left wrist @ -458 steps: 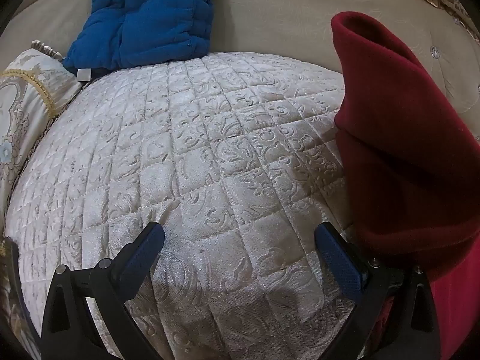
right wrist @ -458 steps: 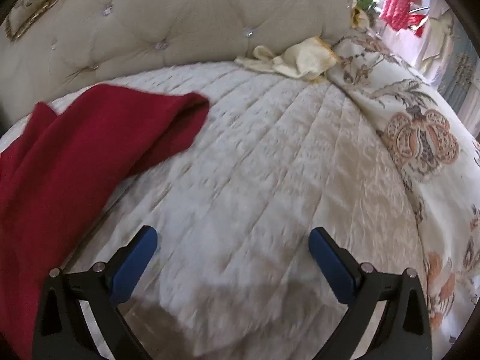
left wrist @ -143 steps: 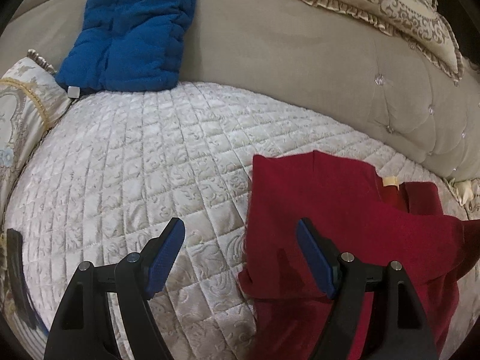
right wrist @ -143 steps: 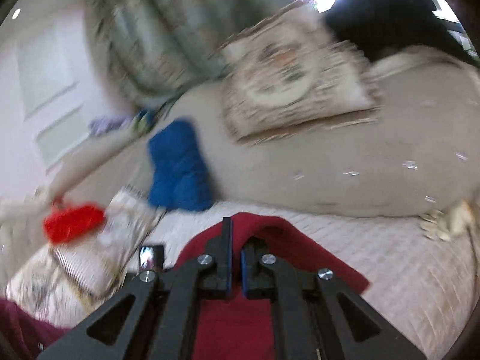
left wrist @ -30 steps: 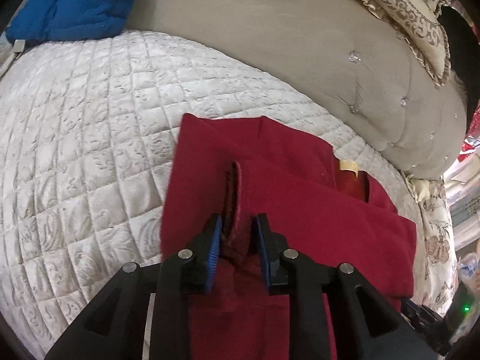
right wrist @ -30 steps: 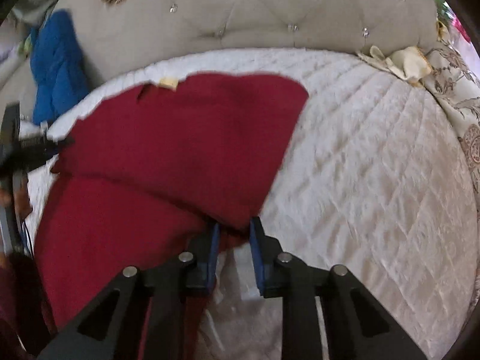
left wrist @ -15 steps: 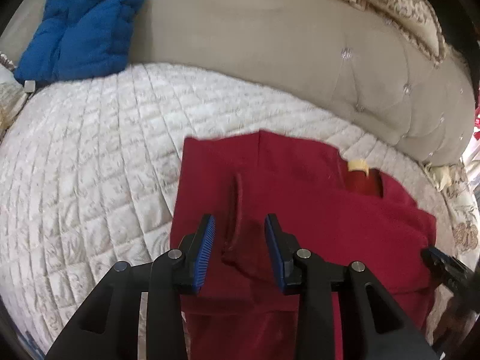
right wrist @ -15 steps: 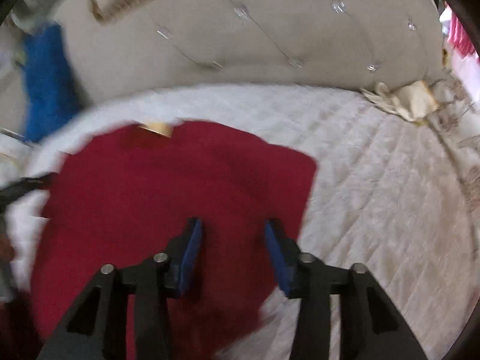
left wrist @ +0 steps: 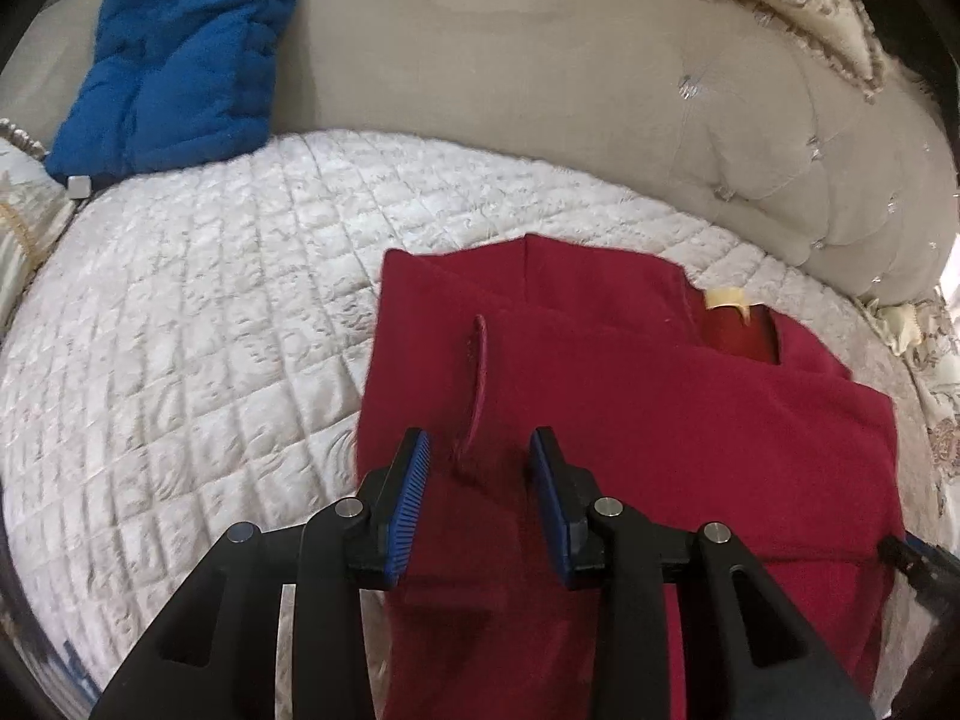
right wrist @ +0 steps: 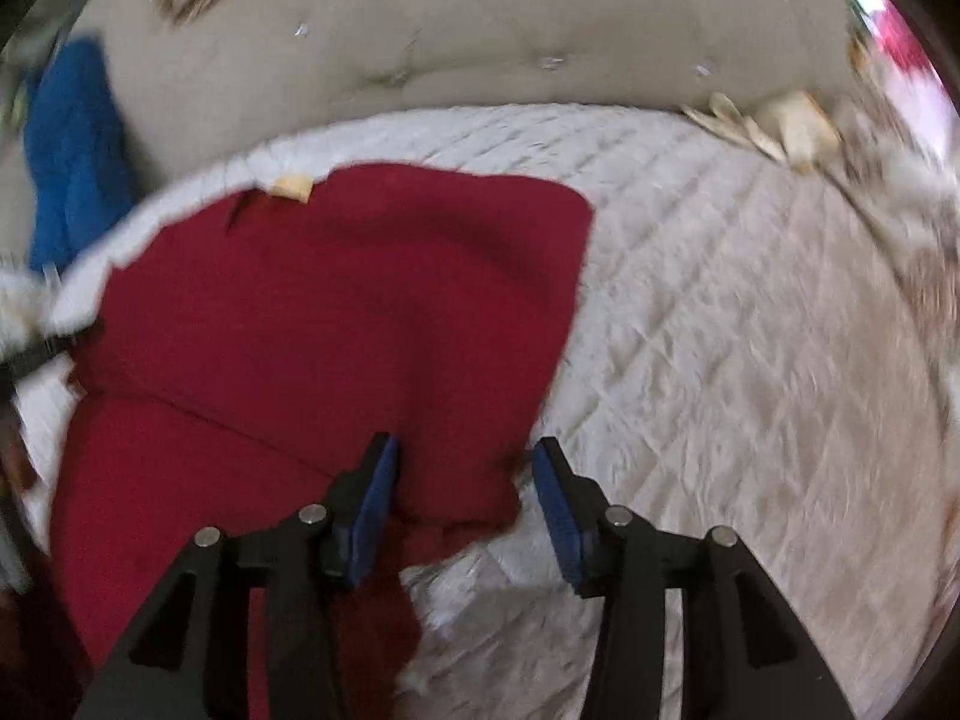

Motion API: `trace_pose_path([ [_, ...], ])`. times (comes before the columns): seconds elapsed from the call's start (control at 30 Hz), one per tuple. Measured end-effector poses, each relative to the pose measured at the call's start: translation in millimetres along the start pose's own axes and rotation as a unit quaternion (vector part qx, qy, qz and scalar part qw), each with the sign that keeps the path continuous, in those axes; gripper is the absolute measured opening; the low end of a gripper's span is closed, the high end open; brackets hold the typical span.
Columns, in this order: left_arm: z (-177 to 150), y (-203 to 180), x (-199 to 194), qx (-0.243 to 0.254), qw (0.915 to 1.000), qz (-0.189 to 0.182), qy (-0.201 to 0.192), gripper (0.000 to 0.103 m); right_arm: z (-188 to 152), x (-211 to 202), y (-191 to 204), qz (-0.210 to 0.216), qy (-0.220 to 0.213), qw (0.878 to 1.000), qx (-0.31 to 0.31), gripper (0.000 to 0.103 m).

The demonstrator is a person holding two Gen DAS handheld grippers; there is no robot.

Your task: Fold small clothes

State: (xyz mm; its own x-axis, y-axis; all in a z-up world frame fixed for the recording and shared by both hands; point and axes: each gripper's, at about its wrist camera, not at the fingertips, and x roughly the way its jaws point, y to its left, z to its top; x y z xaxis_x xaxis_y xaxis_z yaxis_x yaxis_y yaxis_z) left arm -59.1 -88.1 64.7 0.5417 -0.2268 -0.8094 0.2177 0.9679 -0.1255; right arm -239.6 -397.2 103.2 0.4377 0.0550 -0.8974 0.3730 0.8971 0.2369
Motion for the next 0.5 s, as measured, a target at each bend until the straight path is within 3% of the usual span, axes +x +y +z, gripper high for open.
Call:
trace_pose_path([
  [0.1, -5, 0, -17, 0.007, 0.9998, 0.011, -0.013, 0.013, -10, -13, 2, 0.003, -0.012, 1.000, 0.006, 0.065],
  [0.27, -16, 2, -45, 0.010, 0.9991, 0.019, -0.036, 0.013, -34, -23, 0, 0.053, -0.007, 0.998, 0.036, 0.067],
  [0.5, -30, 3, -66, 0.014, 0.9990, 0.014, -0.039, 0.014, -41, -8, 1, 0.052, -0.006, 0.997, 0.055, 0.074],
])
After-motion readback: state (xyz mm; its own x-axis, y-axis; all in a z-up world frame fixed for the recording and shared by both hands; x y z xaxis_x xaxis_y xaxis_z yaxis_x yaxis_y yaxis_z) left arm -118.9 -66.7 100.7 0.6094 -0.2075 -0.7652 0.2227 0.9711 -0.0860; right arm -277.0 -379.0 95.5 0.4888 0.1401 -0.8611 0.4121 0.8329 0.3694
